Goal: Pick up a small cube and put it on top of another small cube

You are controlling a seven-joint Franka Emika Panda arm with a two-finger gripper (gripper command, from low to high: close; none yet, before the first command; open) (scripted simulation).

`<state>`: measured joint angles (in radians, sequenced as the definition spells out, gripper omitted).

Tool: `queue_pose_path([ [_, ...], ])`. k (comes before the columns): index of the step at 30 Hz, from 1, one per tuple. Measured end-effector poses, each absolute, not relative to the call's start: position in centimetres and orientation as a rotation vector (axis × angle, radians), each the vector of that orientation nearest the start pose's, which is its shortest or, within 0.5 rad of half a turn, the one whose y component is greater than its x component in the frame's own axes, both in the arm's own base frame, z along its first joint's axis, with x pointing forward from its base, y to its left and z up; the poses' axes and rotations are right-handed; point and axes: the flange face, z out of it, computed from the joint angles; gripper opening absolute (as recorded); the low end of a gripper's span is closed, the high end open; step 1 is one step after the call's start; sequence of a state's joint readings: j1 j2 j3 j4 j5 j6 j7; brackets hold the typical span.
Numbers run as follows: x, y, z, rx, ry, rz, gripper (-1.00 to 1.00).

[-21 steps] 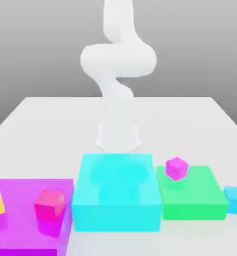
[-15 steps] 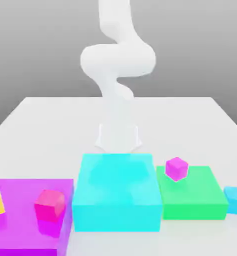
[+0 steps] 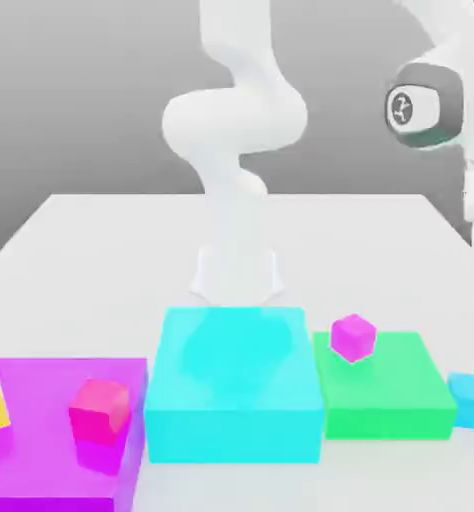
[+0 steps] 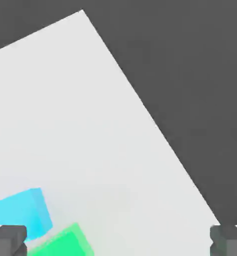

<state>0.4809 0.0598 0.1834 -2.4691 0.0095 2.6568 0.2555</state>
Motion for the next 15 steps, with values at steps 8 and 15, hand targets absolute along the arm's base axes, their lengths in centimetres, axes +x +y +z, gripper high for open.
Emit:
queue_pose_path([
  [8, 34.1, 32.5, 15.6, -2.999, -0.933, -0.002, 0.00],
  [15, 33.9, 32.5, 13.5, -2.999, -0.936, 0.001, -1.00],
])
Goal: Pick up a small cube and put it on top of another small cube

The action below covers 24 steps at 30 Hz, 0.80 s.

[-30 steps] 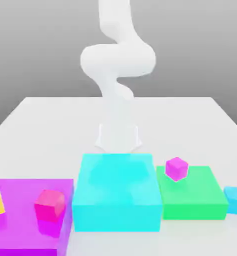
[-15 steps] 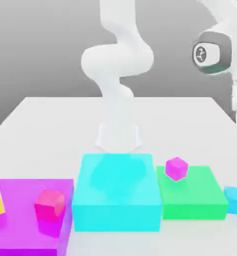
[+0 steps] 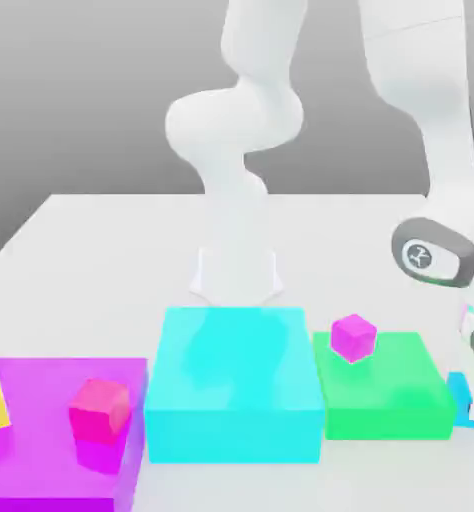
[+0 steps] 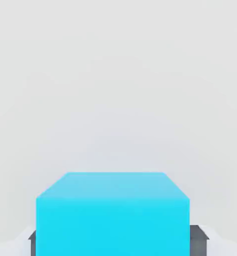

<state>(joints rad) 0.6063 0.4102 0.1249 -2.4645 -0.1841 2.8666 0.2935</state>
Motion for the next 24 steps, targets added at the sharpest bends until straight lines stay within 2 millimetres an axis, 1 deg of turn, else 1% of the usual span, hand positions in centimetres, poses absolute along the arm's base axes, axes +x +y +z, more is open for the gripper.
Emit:
queue_pose_path([
  [1, 33.9, 32.5, 13.2, -2.999, -0.937, 0.001, -1.00],
  [2, 33.9, 32.5, 13.6, -2.999, -0.937, 0.001, -1.00],
  [4, 34.0, 32.6, 15.5, -3.000, -0.937, 0.001, -1.00],
  [6, 34.0, 32.5, 17.8, -3.000, -0.938, 0.001, -1.00],
  [8, 33.8, 32.0, 20.0, -3.002, -0.919, 0.004, -1.00],
  [12, 33.2, 29.1, 23.3, -3.014, -0.827, 0.016, -1.00],
  [16, 32.1, 26.1, 26.1, -3.029, -0.736, 0.021, -1.00],
  [20, 30.6, 23.1, 28.2, -3.047, -0.652, 0.020, -1.00],
  [24, 29.0, 20.0, 29.8, -3.073, -0.561, 0.014, -1.00],
])
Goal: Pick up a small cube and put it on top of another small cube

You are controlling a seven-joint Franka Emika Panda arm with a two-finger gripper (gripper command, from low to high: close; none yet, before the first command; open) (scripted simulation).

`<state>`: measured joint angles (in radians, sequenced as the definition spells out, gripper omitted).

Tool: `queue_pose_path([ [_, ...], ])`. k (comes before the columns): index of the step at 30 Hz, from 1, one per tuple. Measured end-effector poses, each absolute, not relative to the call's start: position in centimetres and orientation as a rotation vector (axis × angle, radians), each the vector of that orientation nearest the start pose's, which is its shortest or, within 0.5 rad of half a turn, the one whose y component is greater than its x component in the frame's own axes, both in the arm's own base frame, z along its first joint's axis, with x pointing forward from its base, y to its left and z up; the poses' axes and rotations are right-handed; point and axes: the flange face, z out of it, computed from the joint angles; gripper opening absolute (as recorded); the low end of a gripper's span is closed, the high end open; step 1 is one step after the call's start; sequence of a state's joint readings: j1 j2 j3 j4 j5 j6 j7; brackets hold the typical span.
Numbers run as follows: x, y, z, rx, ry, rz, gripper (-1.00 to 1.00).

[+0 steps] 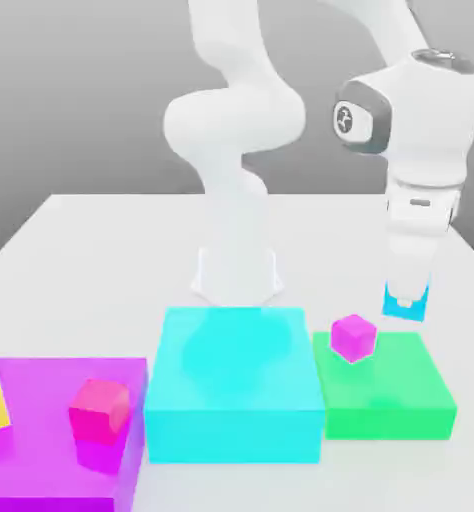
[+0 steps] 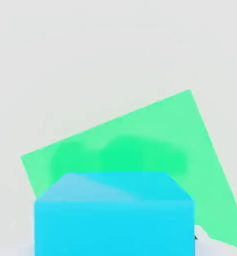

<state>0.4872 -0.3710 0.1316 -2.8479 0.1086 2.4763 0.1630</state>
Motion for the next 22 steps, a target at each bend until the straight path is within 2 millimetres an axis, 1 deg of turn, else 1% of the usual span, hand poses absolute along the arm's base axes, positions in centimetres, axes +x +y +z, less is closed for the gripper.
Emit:
queue_pose_path([
  [3, 27.6, 17.7, 30.5, -3.097, -0.490, 0.006, -1.00],
  [4, 27.5, 17.4, 30.1, -3.101, -0.478, 0.004, -1.00],
  [9, 27.4, 17.1, 25.6, -3.107, -0.467, 0.002, -1.00],
  [10, 27.3, 17.1, 24.7, -3.107, -0.466, 0.002, 1.00],
  [15, 27.3, 17.1, 24.7, -3.107, -0.466, 0.002, 1.00],
  [16, 27.3, 17.0, 24.2, -3.107, -0.466, 0.001, 1.00],
  [17, 27.3, 17.0, 24.5, -3.107, -0.466, 0.000, 1.00],
  [19, 27.4, 17.1, 25.9, -3.107, -0.466, 0.000, 1.00],
  [22, 27.4, 17.1, 28.8, -3.107, -0.466, 0.000, 1.00],
])
